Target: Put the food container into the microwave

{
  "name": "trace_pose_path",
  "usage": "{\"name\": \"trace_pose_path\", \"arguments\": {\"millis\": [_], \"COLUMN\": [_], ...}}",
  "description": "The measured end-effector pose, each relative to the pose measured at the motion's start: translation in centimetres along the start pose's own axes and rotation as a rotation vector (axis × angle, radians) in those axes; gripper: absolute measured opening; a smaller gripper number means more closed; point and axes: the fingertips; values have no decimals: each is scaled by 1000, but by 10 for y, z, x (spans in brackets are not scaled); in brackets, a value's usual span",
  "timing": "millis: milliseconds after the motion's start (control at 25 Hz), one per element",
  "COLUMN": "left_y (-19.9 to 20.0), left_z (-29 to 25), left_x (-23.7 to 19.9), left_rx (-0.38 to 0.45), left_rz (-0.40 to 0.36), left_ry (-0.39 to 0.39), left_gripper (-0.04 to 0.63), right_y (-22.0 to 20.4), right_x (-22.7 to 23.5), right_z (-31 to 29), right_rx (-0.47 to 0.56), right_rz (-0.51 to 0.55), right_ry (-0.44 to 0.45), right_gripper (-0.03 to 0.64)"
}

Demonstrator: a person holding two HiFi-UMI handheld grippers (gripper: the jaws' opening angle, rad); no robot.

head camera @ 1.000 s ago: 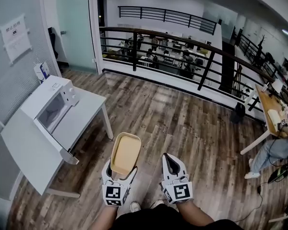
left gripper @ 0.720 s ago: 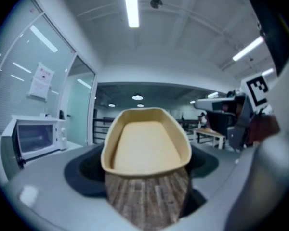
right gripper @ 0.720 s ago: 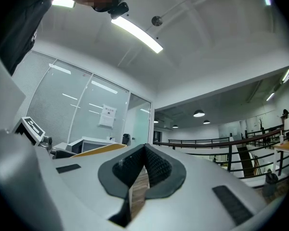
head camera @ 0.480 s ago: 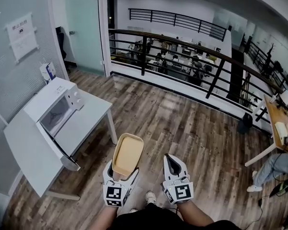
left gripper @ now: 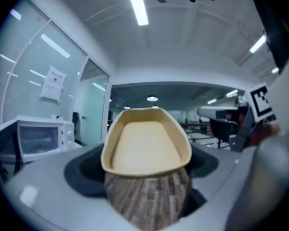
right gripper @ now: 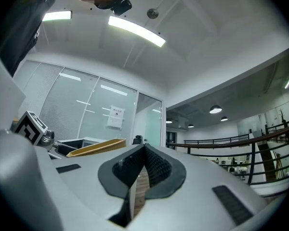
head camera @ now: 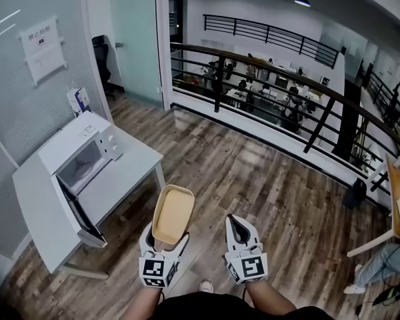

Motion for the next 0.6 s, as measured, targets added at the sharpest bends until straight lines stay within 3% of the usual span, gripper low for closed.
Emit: {"name": "trace_pose_path", "arguments": {"millis": [240, 600], "left_y": [-7, -11], "left_z": [-19, -43], "left_x": [-16, -55], "left_rx": [-26, -31], "left_rz": [15, 105], "left_ry": [95, 190], "left_gripper": [477, 477], "right_y": [-15, -34], "right_x": [16, 4], "right_z": [-29, -90], "right_rx": [-12, -28], "right_rz": [-26, -44], "right_ry": [78, 190], "right_gripper": [-2, -2]}}
Point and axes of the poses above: the fingertips, and each gripper's own axes: z backward along the fingers, x to its right, y out of its top, and after that the axes turned 1 degree about y, right-handed
